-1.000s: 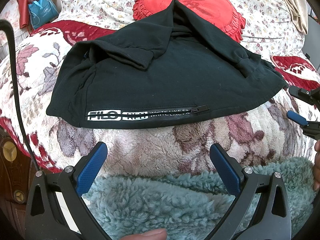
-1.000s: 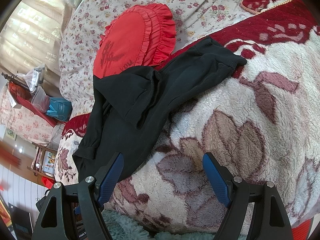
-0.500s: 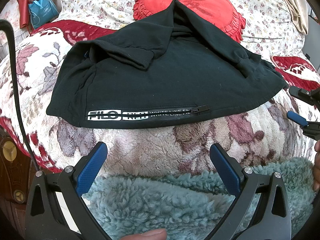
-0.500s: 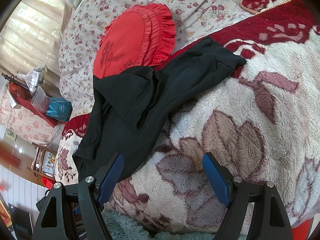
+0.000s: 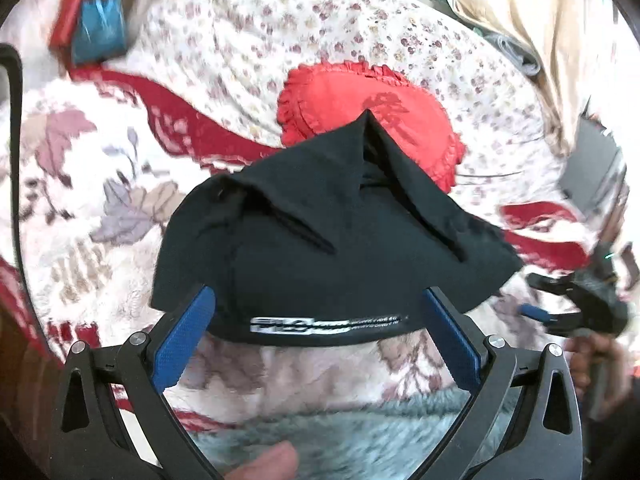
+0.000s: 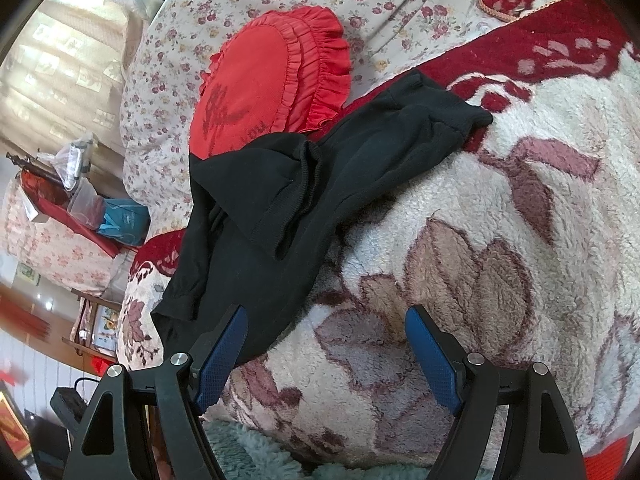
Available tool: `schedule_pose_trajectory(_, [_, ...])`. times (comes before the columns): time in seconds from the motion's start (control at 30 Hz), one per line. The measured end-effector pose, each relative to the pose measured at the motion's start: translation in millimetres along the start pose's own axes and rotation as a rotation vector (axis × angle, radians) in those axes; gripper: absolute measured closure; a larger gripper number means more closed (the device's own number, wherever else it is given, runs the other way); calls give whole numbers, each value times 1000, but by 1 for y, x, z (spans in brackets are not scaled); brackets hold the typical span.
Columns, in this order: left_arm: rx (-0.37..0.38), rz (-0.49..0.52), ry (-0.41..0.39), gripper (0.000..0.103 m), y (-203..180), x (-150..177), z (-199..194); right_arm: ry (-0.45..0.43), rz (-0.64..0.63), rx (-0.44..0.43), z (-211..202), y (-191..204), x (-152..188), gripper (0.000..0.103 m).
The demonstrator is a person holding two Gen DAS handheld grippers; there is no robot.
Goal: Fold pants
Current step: 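Grasp the black garment's printed waistband edge with the left gripper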
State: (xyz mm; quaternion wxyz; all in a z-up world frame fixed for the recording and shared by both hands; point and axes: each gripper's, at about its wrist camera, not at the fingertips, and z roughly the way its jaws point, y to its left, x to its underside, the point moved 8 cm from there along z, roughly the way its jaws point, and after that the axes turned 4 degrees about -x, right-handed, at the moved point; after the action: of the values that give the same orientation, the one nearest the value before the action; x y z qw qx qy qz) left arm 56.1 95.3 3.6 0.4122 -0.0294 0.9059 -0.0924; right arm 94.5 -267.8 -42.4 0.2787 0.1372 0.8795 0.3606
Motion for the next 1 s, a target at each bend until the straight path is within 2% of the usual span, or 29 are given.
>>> schedule_pose_trajectory(0.03, [4, -26, 18, 1, 14, 2, 0, -1, 1, -4, 0, 0, 0, 23])
schedule_pose_trajectory(0.07, [30, -68, 0, 1, 29, -1, -1, -1, 2, -7, 0, 0, 1, 23])
schedule_pose_trajectory(0.17, [126, -166, 10, 1, 58, -1, 4, 1, 3, -11, 0, 0, 1, 23])
schedule_pose_trajectory(0.23, [172, -267, 54, 1, 72, 1, 16, 4, 1, -10, 1, 1, 2, 23])
schedule_pose_trajectory(0.27, [204, -327, 98, 1, 76, 7, 26, 6, 0, -9, 0, 0, 2, 23])
schedule_pose_trajectory(0.33, [230, -369, 139, 1, 75, 11, 38, 6, 0, -7, 0, 1, 3, 23])
schedule_pose_trajectory(0.4, [244, -387, 154, 1, 76, 9, 49, 7, 2, -5, 0, 1, 3, 23])
schedule_pose_trajectory(0.47, [291, -468, 190, 1, 79, 14, 60, 7, 2, -3, 1, 0, 2, 23])
schedule_pose_trajectory(0.57, [332, -563, 191, 1, 85, 9, 61, 12, 2, 1, 3, 0, 1, 23])
schedule_pose_trajectory(0.63, [410, -642, 187, 1, 85, 6, 54, 14, 2, 2, 4, 1, 0, 23])
schedule_pose_trajectory(0.73, [414, -743, 138, 1, 106, 8, 40, 12, 4, 1, 5, 1, 0, 23])
schedule_pose_trajectory(0.8, [397, -811, 144, 1, 116, 20, 38, 13, 4, 1, 5, 0, -1, 23])
schedule_pose_trajectory(0.87, [413, -817, 192, 1, 110, 28, 47, 15, 2, 2, 6, 0, 0, 23])
schedule_pose_trajectory(1.0, [427, -787, 166, 1, 98, 23, 50, 14, 4, 2, 6, -1, -2, 23])
